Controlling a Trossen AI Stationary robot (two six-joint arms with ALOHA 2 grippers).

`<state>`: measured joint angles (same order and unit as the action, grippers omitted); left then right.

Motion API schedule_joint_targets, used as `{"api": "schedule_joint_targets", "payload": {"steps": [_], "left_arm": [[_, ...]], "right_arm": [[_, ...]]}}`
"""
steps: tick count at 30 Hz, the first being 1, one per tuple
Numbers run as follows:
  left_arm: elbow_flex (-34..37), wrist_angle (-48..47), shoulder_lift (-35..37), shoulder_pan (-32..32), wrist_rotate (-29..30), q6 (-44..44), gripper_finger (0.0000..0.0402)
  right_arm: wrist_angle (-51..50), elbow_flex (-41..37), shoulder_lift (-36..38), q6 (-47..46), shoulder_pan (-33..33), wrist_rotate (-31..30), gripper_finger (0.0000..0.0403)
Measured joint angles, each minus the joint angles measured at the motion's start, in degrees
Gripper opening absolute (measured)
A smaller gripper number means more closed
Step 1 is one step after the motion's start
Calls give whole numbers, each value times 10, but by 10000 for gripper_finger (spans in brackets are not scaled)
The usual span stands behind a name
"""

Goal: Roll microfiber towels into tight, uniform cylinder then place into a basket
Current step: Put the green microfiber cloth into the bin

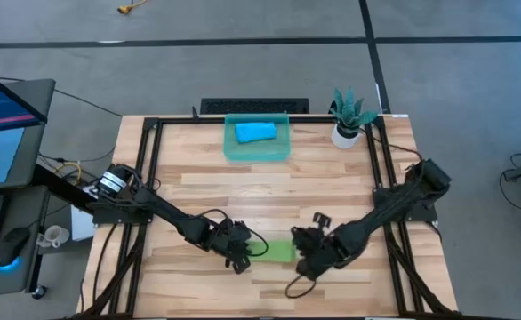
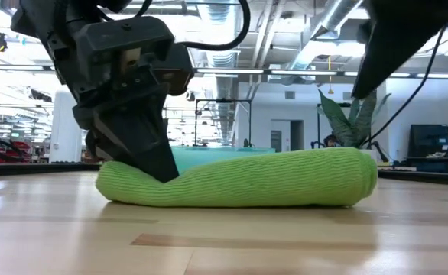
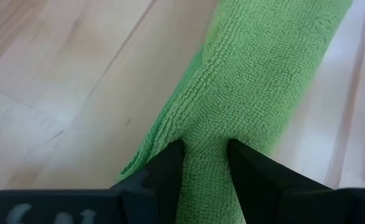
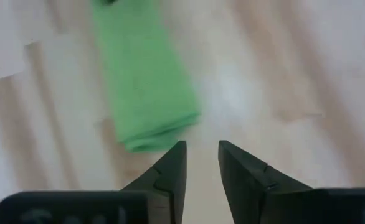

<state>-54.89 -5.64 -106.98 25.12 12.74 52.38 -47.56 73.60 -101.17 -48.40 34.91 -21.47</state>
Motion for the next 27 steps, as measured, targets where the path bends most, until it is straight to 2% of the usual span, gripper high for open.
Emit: {"api": "schedule_joint_targets", "payload": {"steps": [4,7,10,16,21,27], "left_arm": [[0,5,0,0,13,20,127],[0,7,0,2,23,26,127],[0,8,-1,4,28,27,127],[-1,8,-1,7,32,18,127],[-1,8,-1,8,41,8,127],[-1,8,-1,8,41,-8,127]], "right_arm": [[-98,-1,37,-61,22,-94,116],[-109,-28,57,-107,27,-104,114],[-46,-83,71,-140,27,-83,110],[148,-193,75,-166,30,5,106],[327,-255,75,-161,45,6,106],[450,-301,72,-128,67,4,106]]}}
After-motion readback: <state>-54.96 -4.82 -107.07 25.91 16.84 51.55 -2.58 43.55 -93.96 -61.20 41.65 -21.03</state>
